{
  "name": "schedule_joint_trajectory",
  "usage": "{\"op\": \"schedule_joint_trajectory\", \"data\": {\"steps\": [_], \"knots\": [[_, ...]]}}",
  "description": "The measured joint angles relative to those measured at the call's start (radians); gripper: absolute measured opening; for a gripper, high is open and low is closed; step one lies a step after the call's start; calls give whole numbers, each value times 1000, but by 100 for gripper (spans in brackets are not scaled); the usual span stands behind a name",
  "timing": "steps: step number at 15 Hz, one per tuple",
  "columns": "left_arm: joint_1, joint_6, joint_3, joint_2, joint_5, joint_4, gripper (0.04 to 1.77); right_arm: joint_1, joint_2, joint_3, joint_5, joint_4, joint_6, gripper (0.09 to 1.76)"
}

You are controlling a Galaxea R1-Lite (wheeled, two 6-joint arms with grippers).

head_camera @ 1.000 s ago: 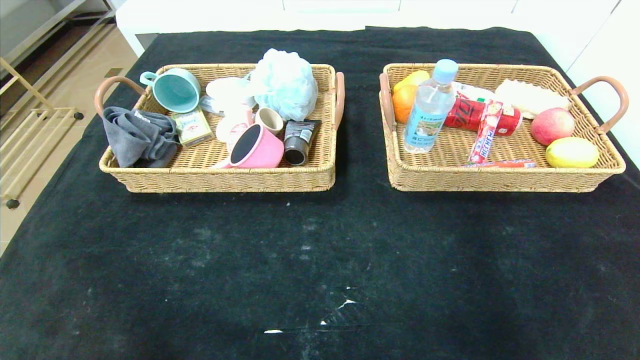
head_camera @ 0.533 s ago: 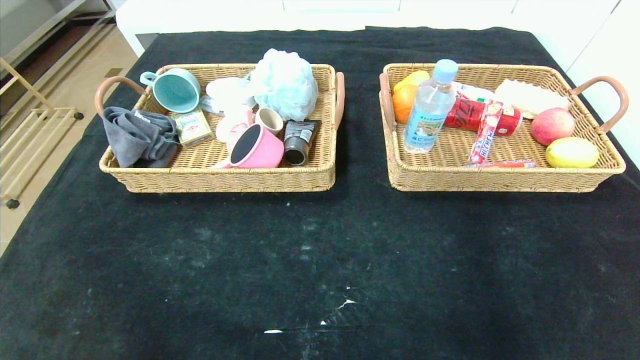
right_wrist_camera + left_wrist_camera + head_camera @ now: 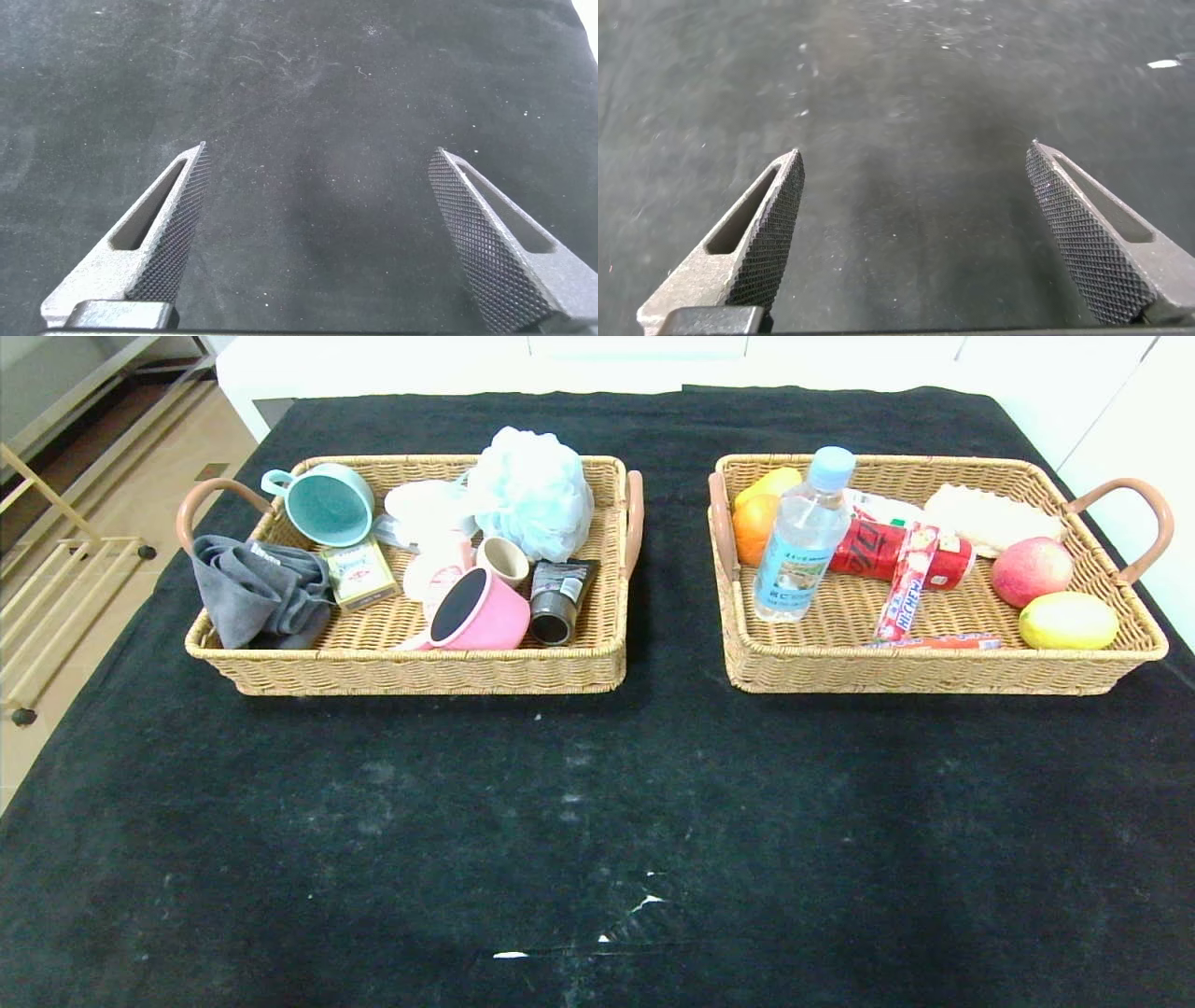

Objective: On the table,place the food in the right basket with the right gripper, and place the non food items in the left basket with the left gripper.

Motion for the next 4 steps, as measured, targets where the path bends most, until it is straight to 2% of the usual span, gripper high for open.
{"op": "schedule_joint_trajectory", "data": {"steps": [4], "knots": [[0,-9,1,0,1,-3,172,1,0,0,0,-2,15,170]]}}
